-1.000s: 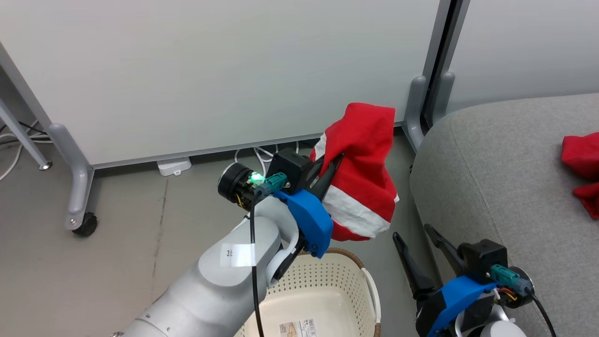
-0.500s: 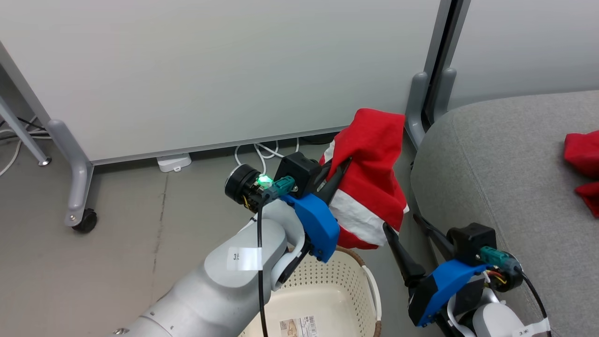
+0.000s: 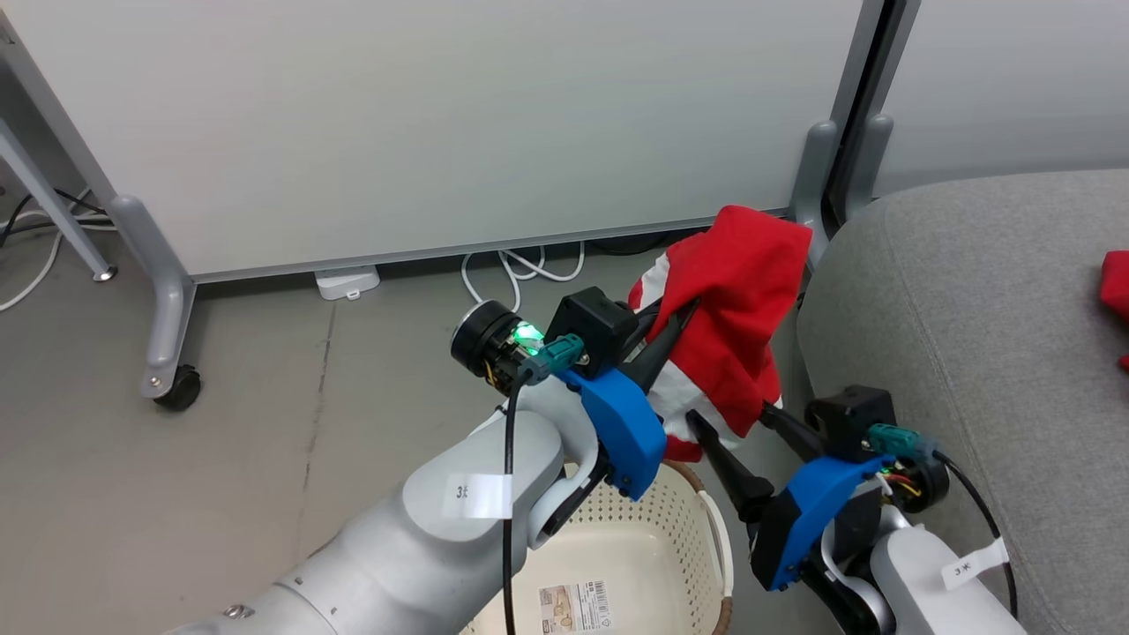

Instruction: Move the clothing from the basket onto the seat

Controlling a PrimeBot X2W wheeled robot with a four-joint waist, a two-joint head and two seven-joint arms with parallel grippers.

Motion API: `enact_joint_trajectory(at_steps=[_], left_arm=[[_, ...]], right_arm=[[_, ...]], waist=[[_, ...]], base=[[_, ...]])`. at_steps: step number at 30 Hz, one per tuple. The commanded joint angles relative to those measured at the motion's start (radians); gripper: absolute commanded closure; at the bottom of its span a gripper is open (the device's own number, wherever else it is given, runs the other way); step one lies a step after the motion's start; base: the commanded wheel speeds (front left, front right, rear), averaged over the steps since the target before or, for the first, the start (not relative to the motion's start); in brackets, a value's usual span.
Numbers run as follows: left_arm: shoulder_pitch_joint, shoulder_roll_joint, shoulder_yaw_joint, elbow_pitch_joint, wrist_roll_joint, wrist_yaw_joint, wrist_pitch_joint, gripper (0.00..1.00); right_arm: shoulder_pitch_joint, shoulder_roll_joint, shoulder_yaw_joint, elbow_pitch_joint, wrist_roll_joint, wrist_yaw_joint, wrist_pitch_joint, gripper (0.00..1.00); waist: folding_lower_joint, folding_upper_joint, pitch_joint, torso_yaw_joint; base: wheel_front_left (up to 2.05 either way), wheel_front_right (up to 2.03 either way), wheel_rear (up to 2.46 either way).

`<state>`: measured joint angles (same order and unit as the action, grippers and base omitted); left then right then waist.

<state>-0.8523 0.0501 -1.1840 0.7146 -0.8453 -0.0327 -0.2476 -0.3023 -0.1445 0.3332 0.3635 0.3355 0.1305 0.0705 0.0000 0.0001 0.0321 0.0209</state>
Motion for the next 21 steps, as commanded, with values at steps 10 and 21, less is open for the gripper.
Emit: enact_joint_trajectory(at_steps=[10, 21], left_arm=[[-0.029, 0.000, -0.030, -0.006, -0.026, 0.006, -0.011, 1.00], [-0.029, 0.000, -0.048, -0.005, -0.047, 0.003, -0.015, 1.00]], right_arm=[[-0.107, -0.027, 0.153, 0.032, 0.109, 0.000, -0.053, 0.00], [-0.175, 0.007, 0.190, 0.127, 0.110, 0.000, -0.100, 1.00]], waist=[[0.0000, -0.0001, 0.005, -0.004], [0.0000, -0.0001, -0.006, -0.007]], base=[[0.00, 0.00, 0.00], [0.00, 0.00, 0.00]])
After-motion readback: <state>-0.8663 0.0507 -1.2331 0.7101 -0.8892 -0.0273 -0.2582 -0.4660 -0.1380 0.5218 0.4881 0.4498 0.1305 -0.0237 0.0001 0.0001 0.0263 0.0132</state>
